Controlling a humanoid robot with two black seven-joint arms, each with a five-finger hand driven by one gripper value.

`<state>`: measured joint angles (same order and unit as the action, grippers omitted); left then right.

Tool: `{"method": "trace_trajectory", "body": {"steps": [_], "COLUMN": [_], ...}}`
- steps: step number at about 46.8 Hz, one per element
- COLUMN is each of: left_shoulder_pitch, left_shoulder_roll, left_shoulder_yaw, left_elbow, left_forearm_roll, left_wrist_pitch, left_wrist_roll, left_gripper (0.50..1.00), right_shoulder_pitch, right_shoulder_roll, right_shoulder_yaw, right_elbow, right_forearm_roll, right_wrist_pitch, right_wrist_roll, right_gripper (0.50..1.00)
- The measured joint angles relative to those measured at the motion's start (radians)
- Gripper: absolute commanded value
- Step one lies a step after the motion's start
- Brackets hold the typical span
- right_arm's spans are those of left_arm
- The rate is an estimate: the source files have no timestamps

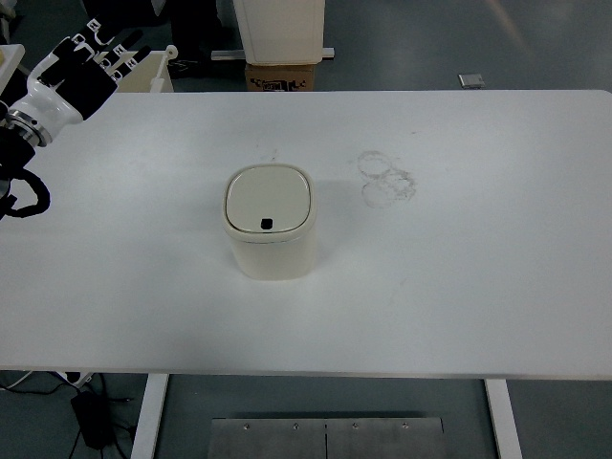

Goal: Close trash bin

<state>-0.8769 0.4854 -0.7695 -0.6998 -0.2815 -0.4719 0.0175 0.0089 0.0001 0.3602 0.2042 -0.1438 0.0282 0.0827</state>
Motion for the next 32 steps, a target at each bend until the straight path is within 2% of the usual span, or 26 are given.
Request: {"method": "trace_trajectory", "body": {"steps": [8, 13, 23, 32], "left_shoulder_pitch": [0.012, 0.012, 0.012, 0.012], "left_shoulder_roll": [-0.117, -0.161, -0.204, -0.208], "left_shoulder_yaw": [-0.016, -0.032, -0.051, -0.05], "left_elbow": [0.18, 0.263, 0.28, 0.28], "left_forearm_roll": [0.003, 0.003, 0.002, 0.002], "left_wrist_pitch": [-0.023, -0.038, -0.04, -0.038], "left_wrist_roll": [-0.001, -0.001, -0.015, -0.03], "left_gripper": [1.0, 1.0, 1.0, 1.0], "right_shoulder_pitch": [-0.001, -0.001, 0.001, 0.003], "right_shoulder_roll": [0.0, 0.0, 0.0, 0.0], "right_shoulder_yaw": [-0.002, -0.002, -0.001, -0.002], "right_elbow": [0.0, 0.0, 0.0, 0.0], "right_forearm_roll": [0.002, 0.001, -0.001, -0.003], "right_wrist_pitch": [0.0, 0.0, 0.0, 0.001], "right_wrist_roll": [0.0, 0.0, -0.004, -0.006], "right_gripper": [0.993, 0.993, 0.993, 0.993]}}
